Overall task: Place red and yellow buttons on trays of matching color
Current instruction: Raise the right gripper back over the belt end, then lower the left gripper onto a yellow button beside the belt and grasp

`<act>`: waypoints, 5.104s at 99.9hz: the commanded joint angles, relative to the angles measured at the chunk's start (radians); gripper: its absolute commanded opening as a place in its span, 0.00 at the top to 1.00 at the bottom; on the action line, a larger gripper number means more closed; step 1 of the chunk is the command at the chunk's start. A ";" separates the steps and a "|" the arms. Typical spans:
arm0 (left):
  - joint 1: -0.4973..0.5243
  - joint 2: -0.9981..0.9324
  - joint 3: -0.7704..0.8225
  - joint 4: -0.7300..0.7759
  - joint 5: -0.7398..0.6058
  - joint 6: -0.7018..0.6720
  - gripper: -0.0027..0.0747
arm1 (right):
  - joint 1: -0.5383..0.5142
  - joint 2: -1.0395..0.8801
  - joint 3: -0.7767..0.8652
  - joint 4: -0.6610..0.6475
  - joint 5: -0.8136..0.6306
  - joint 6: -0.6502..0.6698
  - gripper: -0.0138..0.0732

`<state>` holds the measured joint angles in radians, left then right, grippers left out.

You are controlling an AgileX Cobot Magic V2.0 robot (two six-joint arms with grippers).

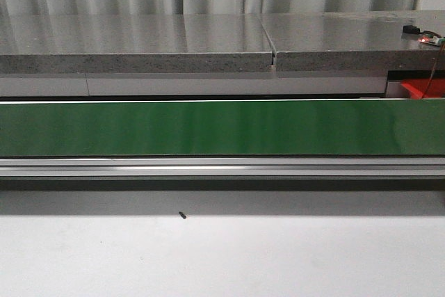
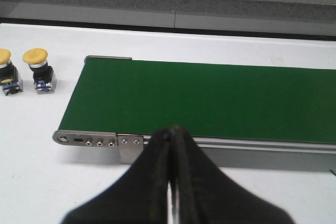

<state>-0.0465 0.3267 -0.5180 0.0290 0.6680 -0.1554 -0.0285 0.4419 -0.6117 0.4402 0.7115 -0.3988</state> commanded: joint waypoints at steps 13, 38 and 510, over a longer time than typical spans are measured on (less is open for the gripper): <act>-0.008 0.009 -0.026 -0.006 -0.078 -0.001 0.99 | -0.003 0.003 -0.023 0.016 -0.065 -0.002 0.92; -0.008 0.009 -0.026 -0.006 -0.078 -0.001 0.99 | -0.003 0.003 -0.023 0.016 -0.065 -0.002 0.92; 0.382 1.679 -1.030 0.205 -0.273 -0.150 0.14 | -0.003 0.003 -0.023 0.016 -0.065 -0.002 0.92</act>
<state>0.3382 2.0384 -1.5092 0.2322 0.4438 -0.3059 -0.0285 0.4419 -0.6117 0.4402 0.7115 -0.3967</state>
